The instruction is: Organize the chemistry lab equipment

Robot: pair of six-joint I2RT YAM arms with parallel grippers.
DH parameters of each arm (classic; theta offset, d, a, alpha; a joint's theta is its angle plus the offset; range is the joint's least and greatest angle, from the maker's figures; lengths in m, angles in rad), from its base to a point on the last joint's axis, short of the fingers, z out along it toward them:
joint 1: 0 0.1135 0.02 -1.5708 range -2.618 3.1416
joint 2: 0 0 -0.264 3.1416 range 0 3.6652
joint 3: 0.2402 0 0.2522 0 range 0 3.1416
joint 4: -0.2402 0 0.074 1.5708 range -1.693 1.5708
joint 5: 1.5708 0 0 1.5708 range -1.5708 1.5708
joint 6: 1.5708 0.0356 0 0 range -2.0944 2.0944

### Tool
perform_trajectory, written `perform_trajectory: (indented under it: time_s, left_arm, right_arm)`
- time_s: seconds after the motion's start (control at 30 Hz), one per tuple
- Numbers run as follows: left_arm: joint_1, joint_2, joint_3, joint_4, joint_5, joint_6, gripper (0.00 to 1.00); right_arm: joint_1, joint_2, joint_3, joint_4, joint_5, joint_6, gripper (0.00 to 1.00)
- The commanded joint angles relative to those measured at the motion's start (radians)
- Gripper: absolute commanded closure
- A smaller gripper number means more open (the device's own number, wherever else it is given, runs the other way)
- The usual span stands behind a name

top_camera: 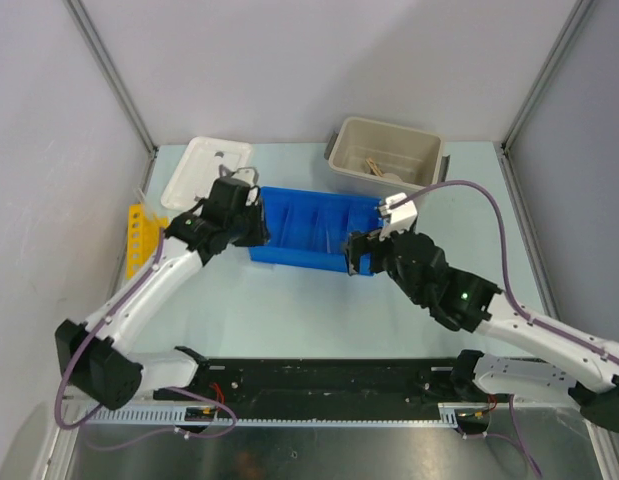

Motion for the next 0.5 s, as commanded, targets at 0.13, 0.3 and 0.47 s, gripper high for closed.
perform_trajectory:
  time_s: [0.13, 0.3, 0.47]
  left_arm:
    - [-0.006, 0.247, 0.186, 0.067, 0.179, 0.314, 0.69]
    - [-0.007, 0.356, 0.251, 0.067, 0.192, 0.392, 0.68]
    - [-0.007, 0.416, 0.289, 0.066, 0.227, 0.438, 0.67]
  right_arm:
    - [0.002, -0.162, -0.025, -0.037, 0.088, 0.033, 0.01]
    - [0.001, -0.210, -0.026, -0.058, 0.099, 0.033, 0.01]
    - [0.001, -0.227, -0.029, -0.063, 0.104, 0.036, 0.01]
